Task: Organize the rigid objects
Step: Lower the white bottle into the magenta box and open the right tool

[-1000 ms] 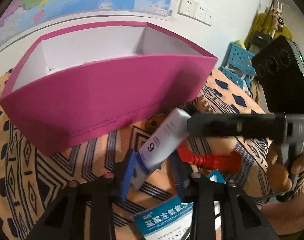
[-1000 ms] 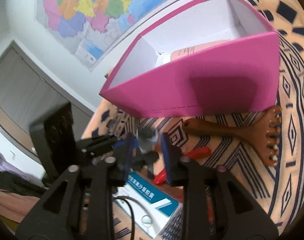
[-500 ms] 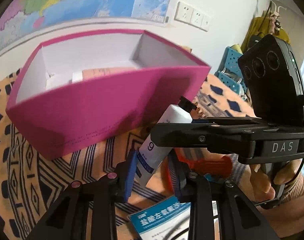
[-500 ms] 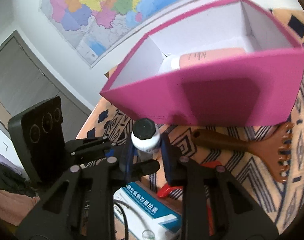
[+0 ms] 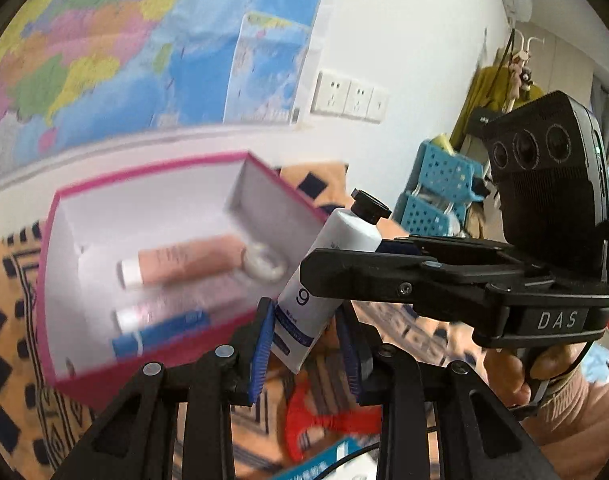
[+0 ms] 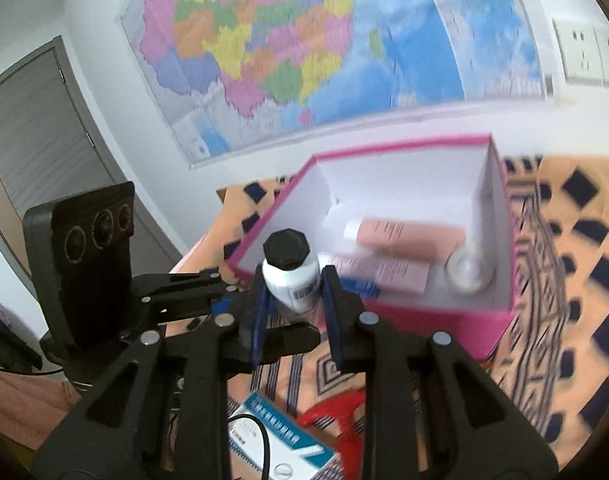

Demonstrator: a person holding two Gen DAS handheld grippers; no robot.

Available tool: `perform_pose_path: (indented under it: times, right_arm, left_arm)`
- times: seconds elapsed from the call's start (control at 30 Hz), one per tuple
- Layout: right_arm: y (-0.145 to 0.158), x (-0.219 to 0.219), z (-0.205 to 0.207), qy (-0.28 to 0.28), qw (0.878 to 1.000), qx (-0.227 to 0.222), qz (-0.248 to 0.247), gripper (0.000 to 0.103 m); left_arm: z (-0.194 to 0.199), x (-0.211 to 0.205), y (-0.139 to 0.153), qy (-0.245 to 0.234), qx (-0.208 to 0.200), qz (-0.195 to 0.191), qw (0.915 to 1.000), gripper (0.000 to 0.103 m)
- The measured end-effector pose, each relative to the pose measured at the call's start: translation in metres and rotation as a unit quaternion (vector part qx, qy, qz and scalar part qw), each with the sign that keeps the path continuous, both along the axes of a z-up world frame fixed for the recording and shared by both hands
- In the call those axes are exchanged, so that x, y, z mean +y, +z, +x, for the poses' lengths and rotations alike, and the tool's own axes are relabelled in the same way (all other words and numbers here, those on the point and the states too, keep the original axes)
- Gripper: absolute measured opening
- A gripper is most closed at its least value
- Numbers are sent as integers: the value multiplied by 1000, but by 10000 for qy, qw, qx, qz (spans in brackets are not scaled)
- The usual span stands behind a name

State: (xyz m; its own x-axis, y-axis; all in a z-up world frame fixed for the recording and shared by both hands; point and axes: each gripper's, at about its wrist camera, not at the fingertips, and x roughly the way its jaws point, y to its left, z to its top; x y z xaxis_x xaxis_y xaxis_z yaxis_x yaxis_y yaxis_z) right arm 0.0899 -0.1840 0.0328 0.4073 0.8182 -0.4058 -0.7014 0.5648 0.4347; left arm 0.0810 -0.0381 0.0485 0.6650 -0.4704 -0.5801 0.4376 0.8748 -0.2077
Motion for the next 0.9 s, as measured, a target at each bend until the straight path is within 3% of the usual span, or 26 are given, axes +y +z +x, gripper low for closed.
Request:
perform_pose_path:
  times: [0.27,0.63,0.9]
  right_arm:
    - [20,-10,33,-152,9998,-39,112,28]
    - [9,-17,61,-218,9994,231,133,28]
    - [-6,-12,80,-303,9984,445,-146,28]
  left_arm:
    - [34,-9,18,34,-80,-11,10000,31]
    - [57,-18,7,91,108,0,9999,31]
    - [77,-25,-7,182,350,130,9991,31]
